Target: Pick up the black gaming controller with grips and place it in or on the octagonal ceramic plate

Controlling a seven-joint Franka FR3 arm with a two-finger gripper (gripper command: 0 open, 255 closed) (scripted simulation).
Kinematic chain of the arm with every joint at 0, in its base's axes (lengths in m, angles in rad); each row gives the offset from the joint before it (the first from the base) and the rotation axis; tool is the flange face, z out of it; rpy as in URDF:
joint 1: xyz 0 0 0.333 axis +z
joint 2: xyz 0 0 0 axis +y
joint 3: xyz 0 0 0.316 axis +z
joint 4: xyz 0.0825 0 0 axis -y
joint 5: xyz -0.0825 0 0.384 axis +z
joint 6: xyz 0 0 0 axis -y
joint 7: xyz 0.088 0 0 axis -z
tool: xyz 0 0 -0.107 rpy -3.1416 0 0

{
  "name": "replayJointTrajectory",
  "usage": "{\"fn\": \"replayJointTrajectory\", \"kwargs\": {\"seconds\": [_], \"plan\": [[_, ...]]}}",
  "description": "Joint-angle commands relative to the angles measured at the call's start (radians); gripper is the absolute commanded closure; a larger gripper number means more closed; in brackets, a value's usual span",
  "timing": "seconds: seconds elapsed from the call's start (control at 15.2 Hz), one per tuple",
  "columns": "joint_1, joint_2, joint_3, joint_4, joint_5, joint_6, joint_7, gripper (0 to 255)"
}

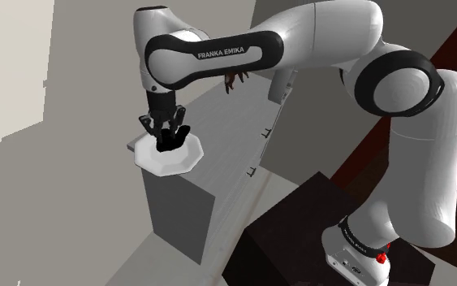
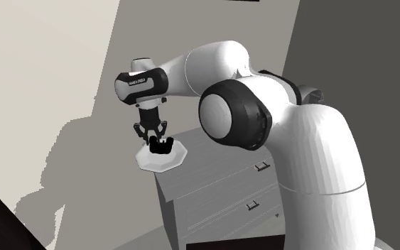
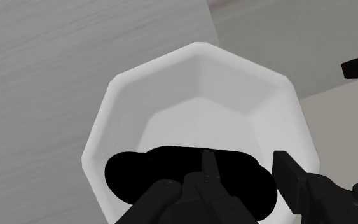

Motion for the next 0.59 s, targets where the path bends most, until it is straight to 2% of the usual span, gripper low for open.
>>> {"fn": "replayJointTrajectory", "kwargs": {"seconds": [0.0,0.53], "plan": [[0.007,0.013,0.000,-0.008,-0.003,0.021,0.009,255],[0.006,0.046,-0.005,-0.065,-0.011,0.111,0.010,255]]}}
